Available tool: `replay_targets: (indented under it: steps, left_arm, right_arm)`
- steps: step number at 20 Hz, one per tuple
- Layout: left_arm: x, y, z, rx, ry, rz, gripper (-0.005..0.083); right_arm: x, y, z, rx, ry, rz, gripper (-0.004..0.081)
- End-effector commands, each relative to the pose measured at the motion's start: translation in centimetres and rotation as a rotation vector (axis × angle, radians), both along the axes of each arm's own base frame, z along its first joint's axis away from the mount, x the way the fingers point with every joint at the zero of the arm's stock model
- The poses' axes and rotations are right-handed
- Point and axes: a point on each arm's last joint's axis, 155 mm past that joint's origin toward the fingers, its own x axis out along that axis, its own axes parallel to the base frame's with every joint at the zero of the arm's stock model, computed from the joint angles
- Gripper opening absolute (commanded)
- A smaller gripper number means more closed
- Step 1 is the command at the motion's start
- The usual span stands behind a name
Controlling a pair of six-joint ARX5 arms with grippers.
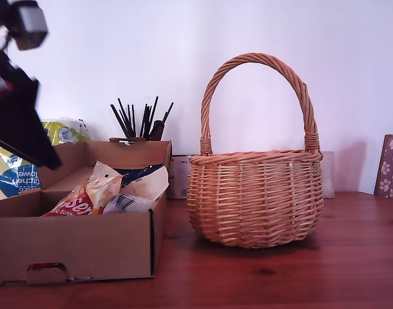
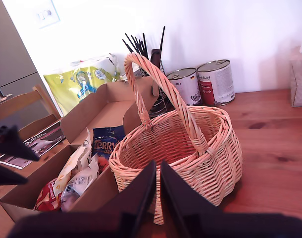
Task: Move the bags of Easter eggs from the cardboard box on the left into the woven basket on the right side.
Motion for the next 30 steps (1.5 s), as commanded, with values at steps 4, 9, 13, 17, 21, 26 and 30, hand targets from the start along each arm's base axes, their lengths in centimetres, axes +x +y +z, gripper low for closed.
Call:
replay_targets:
  steps: [4,9,13,17,21,26,30]
  left_arm:
    - [2.2,0.0,-3.0,0.062,0.008,0.014,0.0771]
    - [3.3,0.0,-6.5,0.091,0.055,0.021,0.0771]
    - [2.0,0.3,-9.0,0.12,0.149,0.017,0.0768]
    - [1.1,0.7,-9.4,0.137,0.19,0.017,0.0596]
    - [0.7,0.8,-9.5,0.143,0.207,0.016,0.0184]
    - [1.3,0.6,-7.5,0.15,0.23,0.015,0.0174]
    - [1.5,0.5,-3.8,0.166,0.285,0.016,0.0155]
  right_arm:
    - [0.0,0.1,0.0,-0.001,-0.001,0.002,-0.0012]
    - [0.0,0.1,0.0,-0.001,-0.001,0.002,-0.0012]
    - [0.0,0.1,0.0,-0.001,-0.001,0.002,-0.0012]
    - [0.0,0.0,0.0,-0.001,-0.001,0.002,-0.0012]
    - [0.0,0.0,0.0,-0.001,-0.001,0.002,-0.0012]
    - [0.0,0.0,0.0,-0.002,-0.001,0.002,-0.0012]
    - [0.0,0.0,0.0,-0.002,-0.001,0.002,-0.0012]
